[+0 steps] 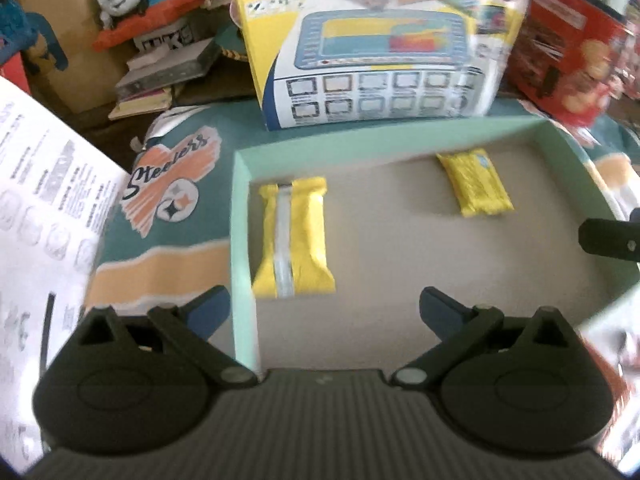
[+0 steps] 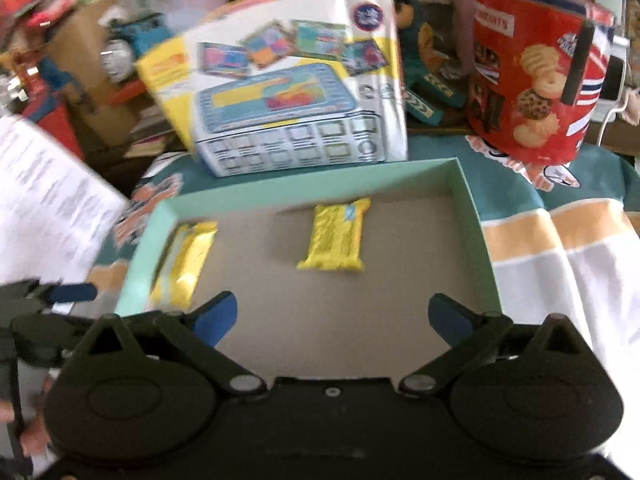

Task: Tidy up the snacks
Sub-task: 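Move both open tools back over the snack pile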

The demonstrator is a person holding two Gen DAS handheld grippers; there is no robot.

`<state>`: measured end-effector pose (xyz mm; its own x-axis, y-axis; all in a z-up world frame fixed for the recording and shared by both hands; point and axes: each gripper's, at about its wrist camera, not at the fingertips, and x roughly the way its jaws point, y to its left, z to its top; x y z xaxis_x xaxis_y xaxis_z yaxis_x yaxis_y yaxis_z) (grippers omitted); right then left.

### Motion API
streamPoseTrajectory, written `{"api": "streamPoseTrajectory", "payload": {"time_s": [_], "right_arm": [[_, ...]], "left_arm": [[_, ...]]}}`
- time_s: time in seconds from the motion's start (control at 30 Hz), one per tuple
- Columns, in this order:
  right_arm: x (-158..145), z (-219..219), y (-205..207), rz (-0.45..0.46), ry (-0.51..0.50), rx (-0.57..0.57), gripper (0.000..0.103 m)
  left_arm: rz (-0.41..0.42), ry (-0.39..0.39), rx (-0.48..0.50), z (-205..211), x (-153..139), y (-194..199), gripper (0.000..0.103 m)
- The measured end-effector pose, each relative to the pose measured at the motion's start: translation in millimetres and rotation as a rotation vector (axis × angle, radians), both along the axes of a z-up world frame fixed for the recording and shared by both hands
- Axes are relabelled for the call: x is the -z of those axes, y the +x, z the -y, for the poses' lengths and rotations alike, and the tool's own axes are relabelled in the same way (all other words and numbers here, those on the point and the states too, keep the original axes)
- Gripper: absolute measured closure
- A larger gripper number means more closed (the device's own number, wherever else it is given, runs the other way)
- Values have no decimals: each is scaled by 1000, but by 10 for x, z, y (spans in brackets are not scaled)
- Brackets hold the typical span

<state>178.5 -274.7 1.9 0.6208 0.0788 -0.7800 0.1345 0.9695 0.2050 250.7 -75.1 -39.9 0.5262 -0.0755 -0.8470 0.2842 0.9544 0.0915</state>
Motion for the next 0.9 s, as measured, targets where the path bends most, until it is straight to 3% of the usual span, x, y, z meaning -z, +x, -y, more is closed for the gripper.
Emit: {"api": "streamPoseTrajectory", "payload": {"time_s": [0.13, 0.27, 0.5, 0.53, 0.6, 0.67, 0.8, 0.9], "right_arm": [[-111, -82, -526, 46, -46, -56, 0], [-125, -25, -872, 29, -48, -22, 0], [11, 216, -1301, -18, 9, 43, 0], [26, 241, -1364, -15, 8, 53, 3], [77, 317, -1480, -11, 18, 80, 22], [111, 428, -1591, -4, 25, 126, 34], [177, 684, -1770, 7, 63, 217, 37], [201, 796, -1836, 11, 90, 227, 37]], "left_arm": [[-4, -8, 39, 27, -54, -485, 0], [-39, -24, 82, 136, 1, -942, 0], [-199, -118, 159, 502, 199, -1575, 0], [-218, -124, 167, 576, 227, -1626, 0], [-249, -132, 172, 714, 268, -1692, 0], [-282, -148, 154, 824, 308, -1718, 0], [-315, -189, 80, 1029, 355, -1637, 0], [-310, -178, 35, 1198, 428, -1585, 1]]}}
